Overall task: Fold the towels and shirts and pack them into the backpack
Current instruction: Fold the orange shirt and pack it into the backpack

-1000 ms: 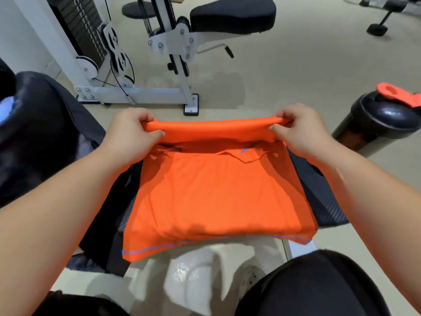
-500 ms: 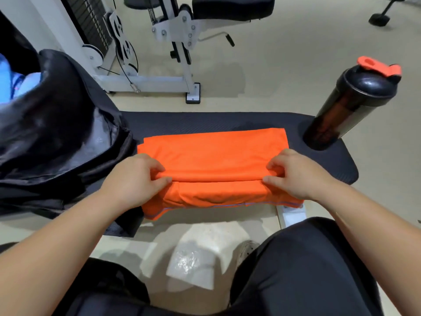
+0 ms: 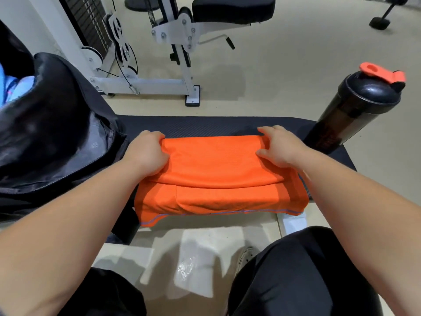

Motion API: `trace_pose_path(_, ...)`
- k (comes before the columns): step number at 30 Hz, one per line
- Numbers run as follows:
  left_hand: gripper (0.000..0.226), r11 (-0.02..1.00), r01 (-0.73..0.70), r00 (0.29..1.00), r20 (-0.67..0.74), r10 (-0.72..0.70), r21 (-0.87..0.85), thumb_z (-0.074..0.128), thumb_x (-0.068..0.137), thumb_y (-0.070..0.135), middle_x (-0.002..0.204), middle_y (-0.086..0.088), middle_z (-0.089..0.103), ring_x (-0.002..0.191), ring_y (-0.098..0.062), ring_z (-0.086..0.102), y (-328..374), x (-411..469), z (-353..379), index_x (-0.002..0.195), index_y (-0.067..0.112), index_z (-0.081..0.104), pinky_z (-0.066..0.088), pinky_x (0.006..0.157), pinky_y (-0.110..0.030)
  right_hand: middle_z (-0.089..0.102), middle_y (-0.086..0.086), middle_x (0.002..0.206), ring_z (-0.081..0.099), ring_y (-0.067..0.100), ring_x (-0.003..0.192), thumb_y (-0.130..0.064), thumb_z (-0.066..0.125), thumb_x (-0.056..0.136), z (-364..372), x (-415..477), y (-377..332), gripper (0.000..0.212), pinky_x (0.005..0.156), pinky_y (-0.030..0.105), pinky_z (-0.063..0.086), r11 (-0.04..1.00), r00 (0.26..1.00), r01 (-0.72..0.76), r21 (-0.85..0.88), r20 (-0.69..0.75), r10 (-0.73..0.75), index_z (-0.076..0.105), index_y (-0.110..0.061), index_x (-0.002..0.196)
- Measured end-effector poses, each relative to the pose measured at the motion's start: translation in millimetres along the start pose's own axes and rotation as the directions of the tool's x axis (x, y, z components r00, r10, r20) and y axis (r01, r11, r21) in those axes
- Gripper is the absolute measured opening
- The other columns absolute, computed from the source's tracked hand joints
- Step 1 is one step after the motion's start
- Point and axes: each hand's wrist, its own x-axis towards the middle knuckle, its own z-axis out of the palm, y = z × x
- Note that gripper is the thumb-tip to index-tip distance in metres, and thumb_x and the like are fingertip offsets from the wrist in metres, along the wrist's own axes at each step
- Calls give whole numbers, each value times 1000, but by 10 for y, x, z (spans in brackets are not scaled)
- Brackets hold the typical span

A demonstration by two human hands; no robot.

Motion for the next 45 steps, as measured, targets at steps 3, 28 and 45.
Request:
trace_pose_path(3,40,999,-16,998,-60,14,-38,69,80,16,115,-14,67,108,-35,61,13,155,2,120,16,68,47,89,-38,64,5,115,60,28,109,-35,79,82,-9,171,73,43,90,34,46,1000,1000,-15,26,6,15,65,-20,120)
trace_pose_path(28,7,948,-240,948,-157,275,209,74,75,22,86,-2,60,79,-33,64,-300,-566,-126,81,21,70,54,66,-41,55,-3,97,59,24,92,-53,78,74,-14,-647,217,43,84,40,51,978,977,205,24,-67,-203,69,-23,104)
trace_pose_path(45,68,939,-201,980,47,196,280,33,99,58,168,-6,11,153,-34,13,229,-272,375,158,24,26,15,120,-59,16,6,167,17,37,150,-68,31,97,329,-234,-700,64,121,54,16,995,999,36,-91,8,-35,32,-37,153)
